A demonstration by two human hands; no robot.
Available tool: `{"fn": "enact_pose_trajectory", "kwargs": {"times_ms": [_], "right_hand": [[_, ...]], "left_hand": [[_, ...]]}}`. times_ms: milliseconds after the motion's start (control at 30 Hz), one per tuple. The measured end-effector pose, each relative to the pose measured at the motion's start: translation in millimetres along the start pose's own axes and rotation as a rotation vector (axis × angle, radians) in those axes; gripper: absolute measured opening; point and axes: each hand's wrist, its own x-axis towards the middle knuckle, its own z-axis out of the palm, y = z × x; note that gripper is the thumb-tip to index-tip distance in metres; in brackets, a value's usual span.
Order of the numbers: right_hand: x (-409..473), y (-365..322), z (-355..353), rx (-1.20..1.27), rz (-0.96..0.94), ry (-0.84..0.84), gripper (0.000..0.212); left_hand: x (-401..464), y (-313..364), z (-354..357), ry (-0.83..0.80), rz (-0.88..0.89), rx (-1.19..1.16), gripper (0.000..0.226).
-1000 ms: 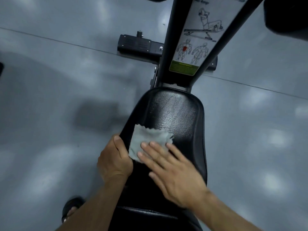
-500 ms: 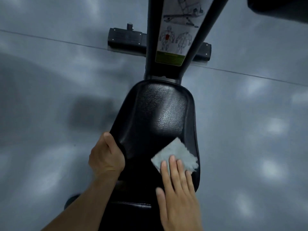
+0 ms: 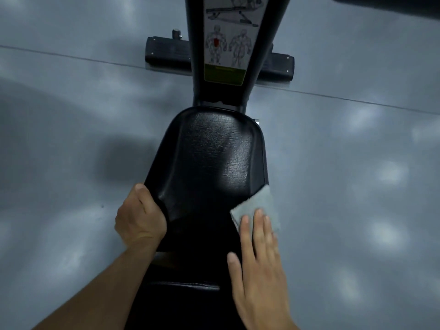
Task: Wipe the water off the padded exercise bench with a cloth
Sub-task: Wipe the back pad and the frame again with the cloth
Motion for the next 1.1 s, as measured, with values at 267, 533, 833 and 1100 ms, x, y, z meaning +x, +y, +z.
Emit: {"fn": "enact_pose_trajectory", "kwargs": {"times_ms": [267,533,833,1100], "right_hand": [[125.0,-35.7,-29.3,0.045,0.043,0.071,0.068],[84.3,-19.9,-28.8,-0.067,-0.334,0.084,0.050],[123.4,-36.2,-39.1,-0.142,-0.273,0.269,0.013],[170.9,-19.3,-93.3,0.259,0.070,0.155,0.015]], "left_hand": [[-5.5,3.0,-2.3,0.037,0.024,-0.074,0.036],[-6.2,1.6,-1.7,0.050,0.018,-0.184,0.046],[-4.0,-2.1,-3.3,0.000,0.044,-0.170,0.052],[-0.8,-3.8,-5.9,-0.062,0.003,-0.148,0.045]]}}
